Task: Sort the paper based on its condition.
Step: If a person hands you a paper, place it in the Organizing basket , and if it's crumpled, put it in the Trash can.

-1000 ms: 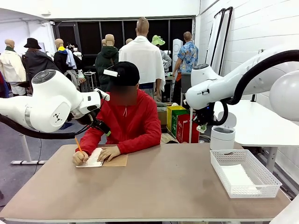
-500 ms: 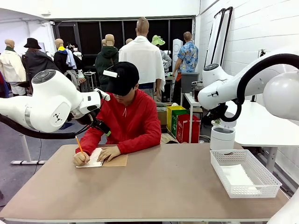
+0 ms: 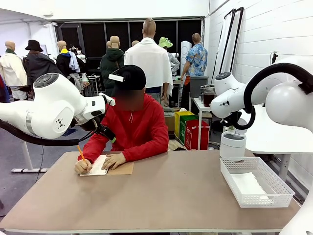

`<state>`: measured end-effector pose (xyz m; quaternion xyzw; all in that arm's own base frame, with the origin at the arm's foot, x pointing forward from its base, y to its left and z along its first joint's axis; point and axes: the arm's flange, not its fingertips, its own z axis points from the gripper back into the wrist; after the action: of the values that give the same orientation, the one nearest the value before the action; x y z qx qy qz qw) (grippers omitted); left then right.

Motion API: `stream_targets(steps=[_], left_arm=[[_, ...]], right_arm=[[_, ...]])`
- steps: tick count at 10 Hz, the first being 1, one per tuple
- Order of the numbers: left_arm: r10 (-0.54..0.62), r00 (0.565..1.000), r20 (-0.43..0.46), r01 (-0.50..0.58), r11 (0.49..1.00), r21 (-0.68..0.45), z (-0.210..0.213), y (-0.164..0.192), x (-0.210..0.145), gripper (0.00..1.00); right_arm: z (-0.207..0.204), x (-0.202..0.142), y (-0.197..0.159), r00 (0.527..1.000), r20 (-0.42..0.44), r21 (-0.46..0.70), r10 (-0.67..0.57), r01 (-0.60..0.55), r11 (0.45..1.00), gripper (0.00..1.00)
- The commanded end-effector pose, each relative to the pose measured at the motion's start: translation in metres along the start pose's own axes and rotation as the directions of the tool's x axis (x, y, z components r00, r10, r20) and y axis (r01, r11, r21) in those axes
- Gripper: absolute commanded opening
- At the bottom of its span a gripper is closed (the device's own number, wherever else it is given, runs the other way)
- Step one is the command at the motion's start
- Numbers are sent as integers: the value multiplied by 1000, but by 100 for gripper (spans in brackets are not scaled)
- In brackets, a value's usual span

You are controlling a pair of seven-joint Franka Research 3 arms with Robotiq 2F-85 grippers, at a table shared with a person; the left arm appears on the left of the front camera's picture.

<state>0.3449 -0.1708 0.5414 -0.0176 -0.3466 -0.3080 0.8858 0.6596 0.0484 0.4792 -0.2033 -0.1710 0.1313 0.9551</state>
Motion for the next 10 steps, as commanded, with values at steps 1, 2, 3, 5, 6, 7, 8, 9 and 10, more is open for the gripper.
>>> stream_targets(steps=[1, 2, 3, 5, 6, 7, 8, 9, 10], left_arm=[[3, 1000, -1, -3, 1000, -4, -1, 1, -2, 100], [3, 1000, -1, -3, 1000, -4, -1, 1, -2, 100], [3, 1000, -1, -3, 1000, -4, -1, 1, -2, 100], [3, 1000, -1, -3, 1000, -4, -1, 1, -2, 100], [3, 1000, -1, -3, 1000, -4, -1, 1, -2, 100], [3, 1000, -1, -3, 1000, -4, -1, 1, -2, 100], [3, 1000, -1, -3, 1000, -4, -1, 1, -2, 100], [3, 1000, -1, -3, 1000, -4, -1, 1, -2, 100], [3, 1000, -1, -3, 1000, -4, -1, 1, -2, 100]], right_arm=[[-12, 11, 3, 1000, 11, -85, -29, 30, 996, 0], [-19, 13, 4, 999, 9, -97, -39, 39, 994, 0], [-25, 14, 6, 999, -6, -106, -45, 44, 993, 0], [-35, 18, 9, 998, -15, -115, -56, 54, 992, 0], [-38, 19, 10, 998, -22, -112, -57, 54, 992, 0], [-41, 19, 11, 998, -31, -111, -57, 53, 992, 0], [-43, 20, 11, 997, -39, -111, -62, 57, 992, 6], [-43, 20, 11, 997, -40, -111, -68, 63, 992, 26], [-44, 20, 11, 996, -45, -117, -73, 68, 991, 45]])
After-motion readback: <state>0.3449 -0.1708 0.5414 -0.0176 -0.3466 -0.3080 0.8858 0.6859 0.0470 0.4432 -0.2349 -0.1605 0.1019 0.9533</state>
